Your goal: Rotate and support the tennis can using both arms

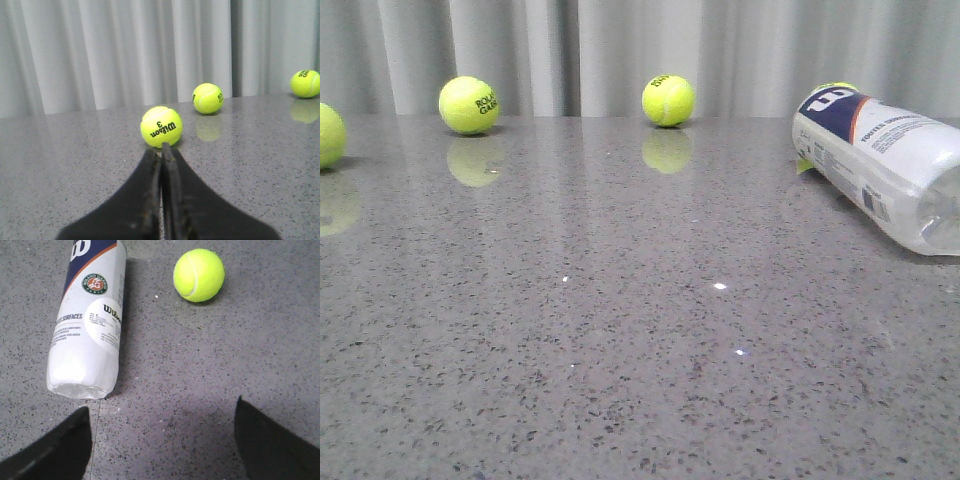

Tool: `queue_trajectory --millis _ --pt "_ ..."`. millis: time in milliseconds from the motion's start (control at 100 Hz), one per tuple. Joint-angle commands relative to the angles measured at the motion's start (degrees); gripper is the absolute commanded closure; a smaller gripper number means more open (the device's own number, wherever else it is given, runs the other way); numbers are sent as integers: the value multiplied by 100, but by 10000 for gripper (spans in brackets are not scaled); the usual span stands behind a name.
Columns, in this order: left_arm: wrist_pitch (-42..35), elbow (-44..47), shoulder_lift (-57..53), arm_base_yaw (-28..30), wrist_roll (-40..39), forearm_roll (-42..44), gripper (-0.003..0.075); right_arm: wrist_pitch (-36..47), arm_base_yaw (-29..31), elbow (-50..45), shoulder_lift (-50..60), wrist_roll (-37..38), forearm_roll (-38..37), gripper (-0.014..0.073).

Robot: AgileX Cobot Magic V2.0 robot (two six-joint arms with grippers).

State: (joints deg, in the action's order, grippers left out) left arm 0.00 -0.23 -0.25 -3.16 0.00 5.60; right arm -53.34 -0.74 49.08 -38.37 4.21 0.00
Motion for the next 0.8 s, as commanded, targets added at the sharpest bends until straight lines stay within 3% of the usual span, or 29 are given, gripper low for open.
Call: queue_trajectory --millis 0,330,510,790 --pt "-442 271 -219 13 -61 -4 741 339 -5 195 -23 -1 0 -51" --pt "-442 271 -219 13 -61 -4 741 538 -35 555 -512 -390 434 -52" --pt "-442 271 -219 13 -61 -4 741 680 -285 1093 -1448 -895 993 -52" --pt "-442 271 -219 13 -61 -4 741 1154 -842 1715 -3072 -913 989 -52"
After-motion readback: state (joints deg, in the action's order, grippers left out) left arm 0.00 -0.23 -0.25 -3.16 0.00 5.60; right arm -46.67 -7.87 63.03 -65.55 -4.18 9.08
